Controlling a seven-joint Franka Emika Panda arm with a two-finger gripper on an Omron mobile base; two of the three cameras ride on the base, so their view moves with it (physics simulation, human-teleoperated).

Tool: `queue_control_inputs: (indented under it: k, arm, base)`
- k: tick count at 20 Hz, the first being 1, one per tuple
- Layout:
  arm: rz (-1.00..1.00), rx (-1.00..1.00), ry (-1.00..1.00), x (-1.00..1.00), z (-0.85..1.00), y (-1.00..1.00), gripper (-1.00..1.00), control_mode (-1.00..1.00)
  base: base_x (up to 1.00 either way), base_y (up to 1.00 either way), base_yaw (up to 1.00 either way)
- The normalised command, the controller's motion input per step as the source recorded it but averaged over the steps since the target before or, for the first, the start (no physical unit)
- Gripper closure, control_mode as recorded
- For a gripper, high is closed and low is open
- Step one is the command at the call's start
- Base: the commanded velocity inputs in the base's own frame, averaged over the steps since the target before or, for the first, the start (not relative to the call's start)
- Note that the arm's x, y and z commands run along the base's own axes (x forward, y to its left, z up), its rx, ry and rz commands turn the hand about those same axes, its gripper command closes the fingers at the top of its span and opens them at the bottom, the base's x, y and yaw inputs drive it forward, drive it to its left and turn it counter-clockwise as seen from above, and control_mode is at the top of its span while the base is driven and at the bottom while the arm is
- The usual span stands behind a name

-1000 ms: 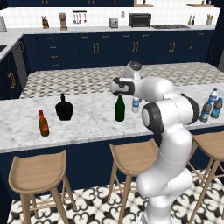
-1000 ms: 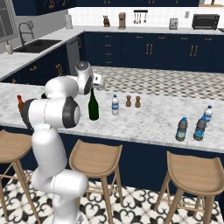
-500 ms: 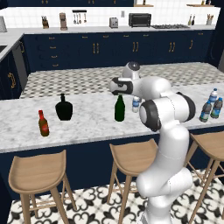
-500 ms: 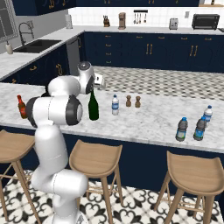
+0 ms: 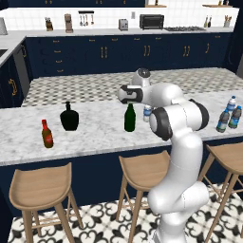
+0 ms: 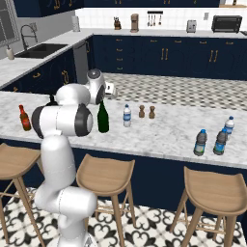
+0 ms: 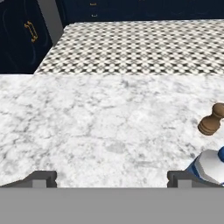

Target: Move the plastic bottles in the middle to the plastics group, and the glass bottles in the middle to the glass group.

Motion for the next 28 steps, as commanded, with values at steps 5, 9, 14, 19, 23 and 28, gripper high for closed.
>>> queue_control_inputs:
  k: [5, 9, 14, 19, 23, 28]
  arm:
    - [0.0, 0.0, 0.0, 0.01, 0.0, 0.0, 1.0, -1.0]
    - [0.0, 0.0, 0.0, 0.0, 0.0, 0.01, 1.0, -1.0]
    - [0.0, 0.0, 0.0, -0.02, 0.11, 0.02, 1.0, -1.0]
    - [0.0, 0.0, 0.0, -0.29, 0.26, 0.0, 1.0, -1.0]
    - [0.0, 0.0, 0.0, -0.31, 0.12, 0.0, 1.0, -1.0]
    - [0.0, 0.0, 0.0, -0.24, 0.2, 0.11, 1.0, -1.0]
  base:
    - [0.0, 0.0, 0.0]
    - [0.0, 0.0, 0.0]
    - [0.0, 0.0, 0.0]
    - [0.0, 0.0, 0.0]
    - [0.0, 0.0, 0.0]
    - [0.0, 0.0, 0.0]
